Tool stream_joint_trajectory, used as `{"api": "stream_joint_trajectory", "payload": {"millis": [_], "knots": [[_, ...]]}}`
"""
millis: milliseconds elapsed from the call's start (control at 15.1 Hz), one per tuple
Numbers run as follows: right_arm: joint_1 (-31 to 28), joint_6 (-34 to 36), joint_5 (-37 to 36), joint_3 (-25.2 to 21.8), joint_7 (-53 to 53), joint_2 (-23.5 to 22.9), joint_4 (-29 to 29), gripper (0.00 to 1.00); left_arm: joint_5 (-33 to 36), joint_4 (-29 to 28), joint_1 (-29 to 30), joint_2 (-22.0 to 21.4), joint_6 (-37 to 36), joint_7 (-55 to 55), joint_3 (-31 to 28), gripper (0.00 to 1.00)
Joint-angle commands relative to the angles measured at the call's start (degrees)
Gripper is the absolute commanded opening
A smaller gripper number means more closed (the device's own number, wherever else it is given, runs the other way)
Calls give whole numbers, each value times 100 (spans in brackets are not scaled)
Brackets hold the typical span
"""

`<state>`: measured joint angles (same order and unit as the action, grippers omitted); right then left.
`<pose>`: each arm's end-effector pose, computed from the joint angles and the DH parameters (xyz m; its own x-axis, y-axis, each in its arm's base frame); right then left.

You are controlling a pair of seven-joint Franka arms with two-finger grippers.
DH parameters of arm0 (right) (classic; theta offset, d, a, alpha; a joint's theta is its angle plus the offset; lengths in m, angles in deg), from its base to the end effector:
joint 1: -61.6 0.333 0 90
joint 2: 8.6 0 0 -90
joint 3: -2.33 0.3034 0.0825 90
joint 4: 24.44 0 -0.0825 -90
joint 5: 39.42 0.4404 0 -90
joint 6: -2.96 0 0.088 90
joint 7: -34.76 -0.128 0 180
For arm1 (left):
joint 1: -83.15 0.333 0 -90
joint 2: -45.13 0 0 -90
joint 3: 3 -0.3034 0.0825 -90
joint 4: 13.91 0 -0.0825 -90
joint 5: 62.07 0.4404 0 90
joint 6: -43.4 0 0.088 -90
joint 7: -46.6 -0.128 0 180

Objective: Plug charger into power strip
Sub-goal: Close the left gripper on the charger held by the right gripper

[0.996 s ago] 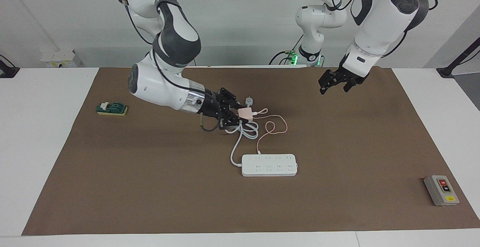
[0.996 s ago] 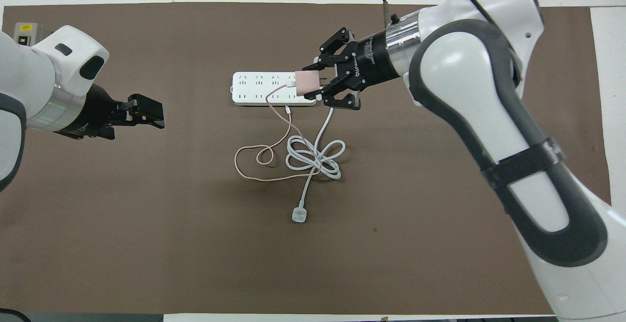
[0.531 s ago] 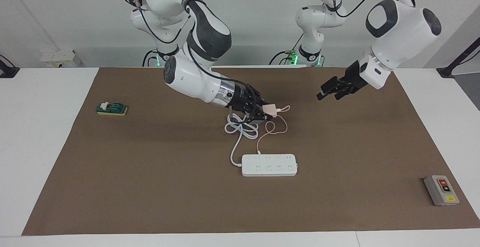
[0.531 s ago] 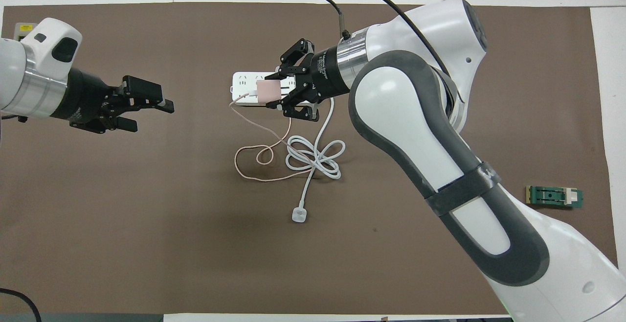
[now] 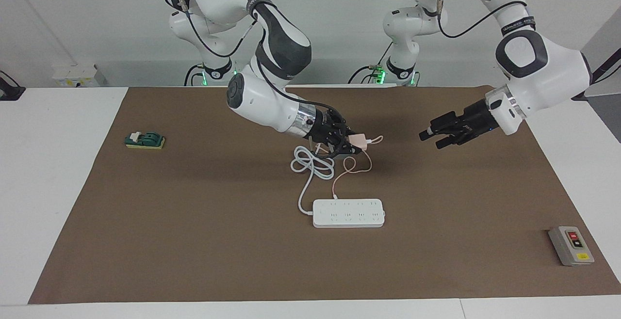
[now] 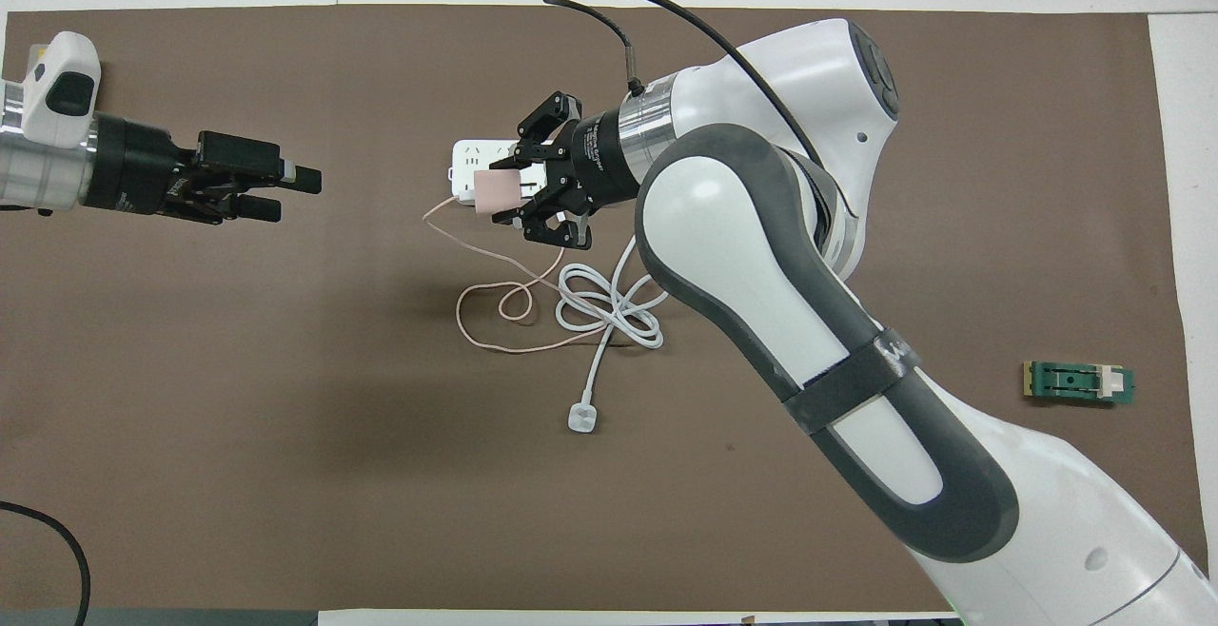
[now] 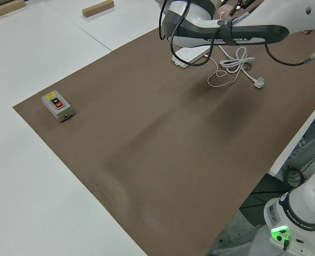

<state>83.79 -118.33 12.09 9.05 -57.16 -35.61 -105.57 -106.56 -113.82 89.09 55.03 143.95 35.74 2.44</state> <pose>0.6642 0.4067 0.4300 0.0284 -0.6291 -0.7768 -0.9987 -0.0501 0.0040 0.6533 -0.0686 0.4369 0.9967 0.0004 -0.0814 0.0573 -0.7129 0.6989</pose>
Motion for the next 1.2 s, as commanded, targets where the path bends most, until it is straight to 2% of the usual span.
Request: {"api": "stream_joint_trajectory", "payload": {"millis": [0,199,398,664,930,1129], "knots": [[40,-158,43,-22,-142,-23,0,0,-769,-467,153,20,61,-880,36,100],[40,-185,43,-22,-151,-58,-9,0,-1577,-766,153,46,61,-1321,36,100],[40,-185,43,-22,-186,-76,-9,0,-1842,-741,118,187,70,-1480,36,100],[31,-176,61,-22,-195,-76,0,0,-3327,-1048,-171,249,44,-1978,45,100],[22,-176,78,-22,-195,-76,0,0,-3995,-1259,-286,284,61,-2516,45,100],[22,-176,96,-22,-195,-76,0,0,-4067,-1285,-409,302,35,-2919,45,100]]}}
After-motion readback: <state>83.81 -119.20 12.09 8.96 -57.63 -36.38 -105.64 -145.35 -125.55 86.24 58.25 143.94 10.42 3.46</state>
